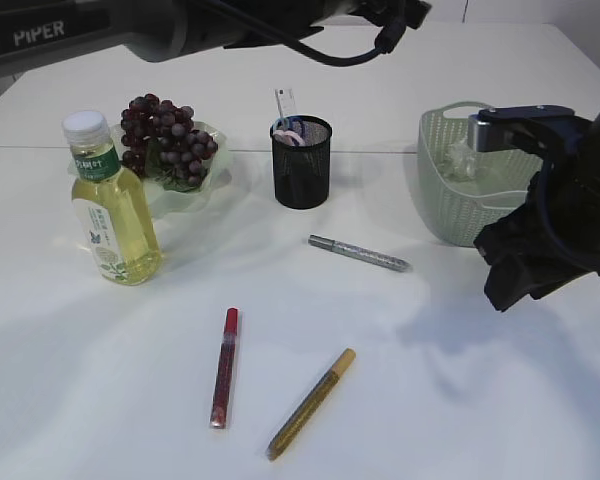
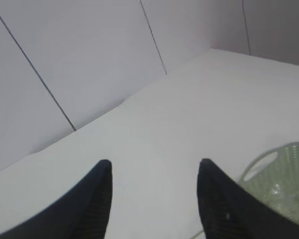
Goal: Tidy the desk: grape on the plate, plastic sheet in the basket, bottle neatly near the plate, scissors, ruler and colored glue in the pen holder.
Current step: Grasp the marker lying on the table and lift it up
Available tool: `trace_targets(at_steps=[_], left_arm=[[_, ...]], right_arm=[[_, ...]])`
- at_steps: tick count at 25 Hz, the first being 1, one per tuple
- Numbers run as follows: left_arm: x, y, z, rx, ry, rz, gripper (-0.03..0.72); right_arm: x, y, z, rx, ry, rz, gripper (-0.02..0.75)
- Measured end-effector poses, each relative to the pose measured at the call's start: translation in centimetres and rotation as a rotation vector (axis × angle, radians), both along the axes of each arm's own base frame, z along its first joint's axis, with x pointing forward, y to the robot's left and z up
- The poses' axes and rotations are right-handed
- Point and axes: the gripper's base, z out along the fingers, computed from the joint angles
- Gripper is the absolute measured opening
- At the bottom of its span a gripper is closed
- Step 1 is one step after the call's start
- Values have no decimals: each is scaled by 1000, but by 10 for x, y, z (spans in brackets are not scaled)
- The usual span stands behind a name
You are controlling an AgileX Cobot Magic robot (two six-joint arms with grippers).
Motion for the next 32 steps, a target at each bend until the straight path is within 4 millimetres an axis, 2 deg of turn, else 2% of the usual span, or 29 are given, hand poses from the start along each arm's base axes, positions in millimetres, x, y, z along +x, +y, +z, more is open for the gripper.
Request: trace_targets(at_steps=[9,12,19,23,26,32], left_arm=[[-19,-30,11,-236,23,-425,404],[-23,-32,12,-323,81,-462,404],[-29,-37,7,-334,179,-530,404],[-40,-40,-5,-206,287,-630,404],[-49,-35,-9,-97,410,-641,396],[-61,-13,9,78,516,-548,372]], right_arm=[[0,0,0,-1,4,1,349],[-1,0,0,-2,9,2,349],[-3,0,0,-5,27,5,349],[-3,-1,-1,-7,37,7,349],[-4,-1,0,-7,45,8,349],[-8,0,6,11,32,4,349]])
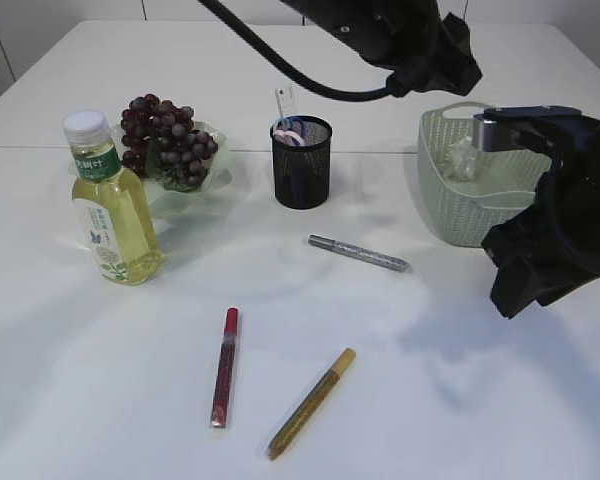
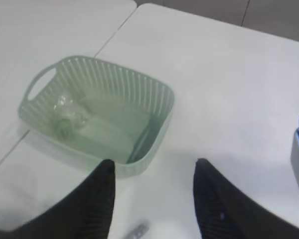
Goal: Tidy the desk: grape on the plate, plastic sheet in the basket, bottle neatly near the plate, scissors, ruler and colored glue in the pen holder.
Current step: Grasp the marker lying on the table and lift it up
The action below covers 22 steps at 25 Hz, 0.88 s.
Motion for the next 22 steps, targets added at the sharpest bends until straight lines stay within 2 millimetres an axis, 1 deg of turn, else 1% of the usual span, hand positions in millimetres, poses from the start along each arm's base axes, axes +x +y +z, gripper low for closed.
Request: trace_targets(at_steps=[6,12,15,18,22], left_arm=[[-7,21,14,133,54,104,370],[-13,46,37,147,119,205,369],[-13,61,44,177,152,234,369],[-10,78,48,212,186,281,369],[-4,101,54,215,237,362,369]], right_arm=[[-8,-2,12,10,-15,-2,349],[-14,-3,21,20,-33,-21,349],[-14,-3,23,19,-28,-21,349],[-11,-2,31,26,-50,-20,349],[-6,-1,45,28,-100,-25,349]])
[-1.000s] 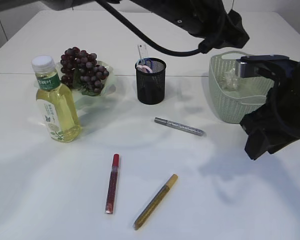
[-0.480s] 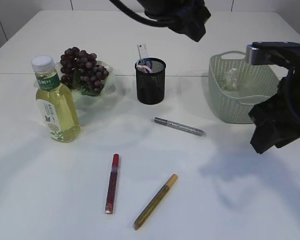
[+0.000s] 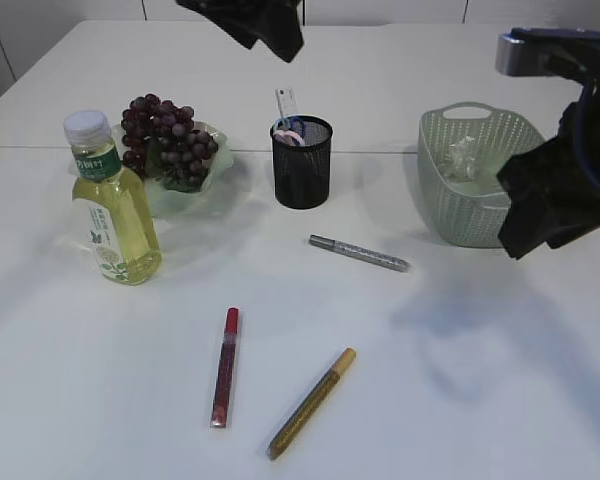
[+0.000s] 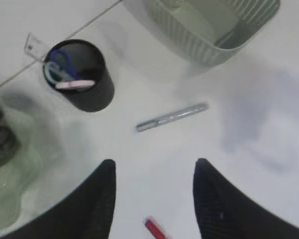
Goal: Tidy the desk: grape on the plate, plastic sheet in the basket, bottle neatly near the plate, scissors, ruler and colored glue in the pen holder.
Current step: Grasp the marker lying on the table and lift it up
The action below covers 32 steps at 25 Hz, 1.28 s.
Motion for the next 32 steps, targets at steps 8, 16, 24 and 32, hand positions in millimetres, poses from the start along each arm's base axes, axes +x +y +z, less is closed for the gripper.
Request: trace_targets(at_steps=[8,16,24,32], left_arm=[[9,50,14,43,38,167,369],[12,93,33,36,22,281,369],[2,136,33,94,33,389,369],[-34,193,3,171,159,514,369]], right_arm=[[15,5,19,3,-48,4,349],[51,40,3,-67,-21,100,349],[82,67,-25,-107,26,150,349],[100,73,-52,-155,46,237,349]])
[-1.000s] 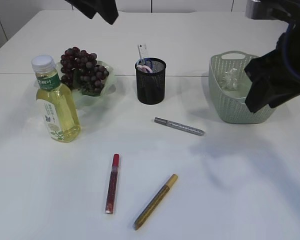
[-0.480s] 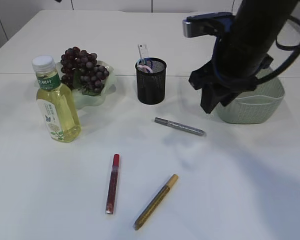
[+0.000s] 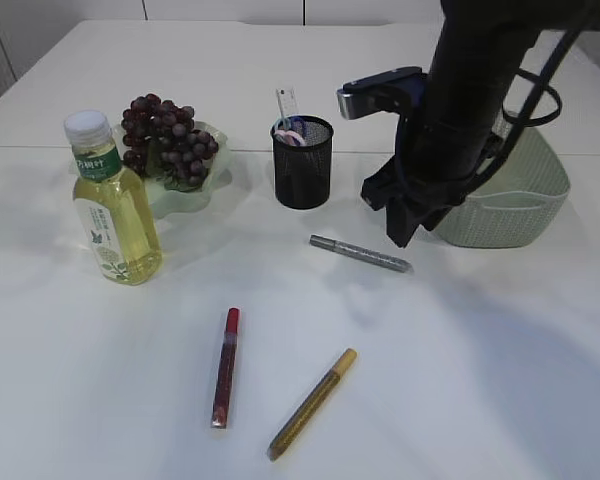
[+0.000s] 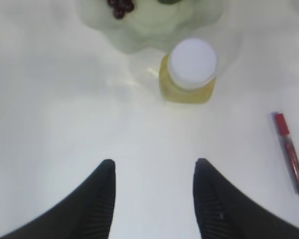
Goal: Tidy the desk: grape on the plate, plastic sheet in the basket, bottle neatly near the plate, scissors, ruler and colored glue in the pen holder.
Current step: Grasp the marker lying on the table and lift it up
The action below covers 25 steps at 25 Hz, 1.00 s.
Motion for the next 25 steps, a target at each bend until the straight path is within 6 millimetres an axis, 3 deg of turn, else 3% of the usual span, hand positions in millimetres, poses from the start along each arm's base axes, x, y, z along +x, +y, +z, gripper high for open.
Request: trace_targets(at_steps=[5,11,18,25], left_arm=[[-35,29,-10,6,30,76,369],[-69,38,-24,2,63,126,369],[-87,42,-55,36,161,165,370],[-97,46,-73,80,229,168,372]], right_arm=[[23,7,-21,-38,-6,80,349],[51,19,-39,-42,-72,217,349],[69,26,-61,-62,-145,413,349],[81,32,-81,-57,-146,458,349]])
